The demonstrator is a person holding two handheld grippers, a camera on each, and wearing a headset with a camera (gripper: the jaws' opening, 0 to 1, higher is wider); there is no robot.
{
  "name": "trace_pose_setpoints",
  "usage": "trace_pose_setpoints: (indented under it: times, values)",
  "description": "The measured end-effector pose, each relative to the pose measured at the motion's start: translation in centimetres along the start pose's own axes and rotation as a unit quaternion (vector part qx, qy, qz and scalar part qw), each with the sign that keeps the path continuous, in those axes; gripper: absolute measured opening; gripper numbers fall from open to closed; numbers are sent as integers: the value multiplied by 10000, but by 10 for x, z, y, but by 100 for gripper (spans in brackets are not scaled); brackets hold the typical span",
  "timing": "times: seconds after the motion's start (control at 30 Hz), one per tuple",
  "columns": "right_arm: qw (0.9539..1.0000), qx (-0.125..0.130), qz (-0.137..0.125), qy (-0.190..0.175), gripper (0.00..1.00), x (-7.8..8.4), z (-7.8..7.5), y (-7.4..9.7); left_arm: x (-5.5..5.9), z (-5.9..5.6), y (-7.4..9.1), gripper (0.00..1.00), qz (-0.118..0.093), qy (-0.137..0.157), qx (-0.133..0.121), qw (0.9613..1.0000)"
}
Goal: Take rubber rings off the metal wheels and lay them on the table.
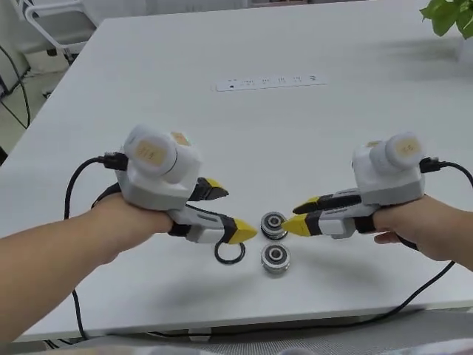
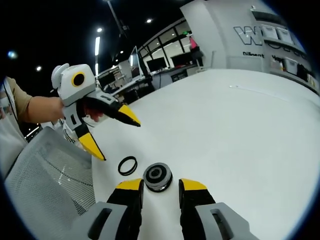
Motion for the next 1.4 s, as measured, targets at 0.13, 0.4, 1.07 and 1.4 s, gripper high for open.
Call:
trace_pose_setpoints:
  times: [0.13,0.4,1.07,1.4]
  values:
    - [9999,-21,59,137,24,4,-1,-2,0,1,-6,50,9,65,60,10000]
    - [9991,-81,139,397,20,10,-1,-8,4,1,-20,46,139,-16,130,9998]
    - [9971,-108,121,750,10,15,-2,-13,4,-3,-51,34,336,-172,333,9987]
    - [9965,-87,125,816,10,15,-2,-14,1,-4,-61,27,382,-280,353,9983]
Point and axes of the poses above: the centre of the closed fingertips' face, and the gripper's own axes: y roughly backward along the fingers, z roughly to its left, x roughly out of its underside, the point moved 1 cm from there along y, roughly backward along the fingers, and after that the axes turned 11 degrees about x, right-handed, at the moved point
